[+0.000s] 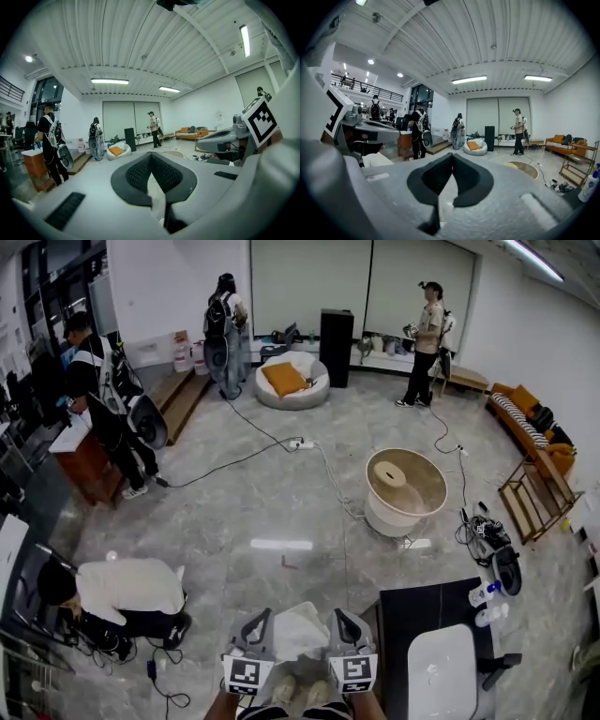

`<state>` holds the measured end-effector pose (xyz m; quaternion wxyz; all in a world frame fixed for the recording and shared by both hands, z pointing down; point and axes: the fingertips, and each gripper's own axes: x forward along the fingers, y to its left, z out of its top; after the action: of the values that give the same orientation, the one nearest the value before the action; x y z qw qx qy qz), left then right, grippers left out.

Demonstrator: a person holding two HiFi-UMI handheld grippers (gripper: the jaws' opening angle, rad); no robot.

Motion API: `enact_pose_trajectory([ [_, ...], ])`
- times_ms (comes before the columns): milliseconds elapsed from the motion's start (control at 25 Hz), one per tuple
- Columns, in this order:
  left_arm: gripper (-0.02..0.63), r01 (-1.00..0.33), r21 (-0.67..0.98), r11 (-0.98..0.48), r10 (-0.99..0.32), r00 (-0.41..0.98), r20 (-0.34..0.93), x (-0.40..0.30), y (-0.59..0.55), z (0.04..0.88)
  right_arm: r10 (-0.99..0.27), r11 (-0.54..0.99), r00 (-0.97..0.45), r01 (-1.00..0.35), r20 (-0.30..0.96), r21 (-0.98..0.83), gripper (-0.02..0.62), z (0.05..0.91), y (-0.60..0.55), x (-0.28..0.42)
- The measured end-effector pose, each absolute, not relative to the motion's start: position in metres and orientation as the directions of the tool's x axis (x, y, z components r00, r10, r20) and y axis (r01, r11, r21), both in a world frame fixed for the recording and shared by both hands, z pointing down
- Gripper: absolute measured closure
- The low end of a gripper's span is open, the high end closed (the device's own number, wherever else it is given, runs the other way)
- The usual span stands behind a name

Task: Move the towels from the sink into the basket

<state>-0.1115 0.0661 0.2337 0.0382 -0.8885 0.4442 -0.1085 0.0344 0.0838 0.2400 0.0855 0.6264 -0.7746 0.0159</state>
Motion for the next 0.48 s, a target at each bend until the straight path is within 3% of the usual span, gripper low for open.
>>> enact_pose_trajectory([
  [480, 0.597, -0.76, -0.16, -0.63, -0.776, 0.612, 0.15, -0.103, 0.093, 0.227, -0.976, 0.196, -0.183, -0.975, 0.119, 0.107, 0.597, 0.225, 0.115, 0.044],
])
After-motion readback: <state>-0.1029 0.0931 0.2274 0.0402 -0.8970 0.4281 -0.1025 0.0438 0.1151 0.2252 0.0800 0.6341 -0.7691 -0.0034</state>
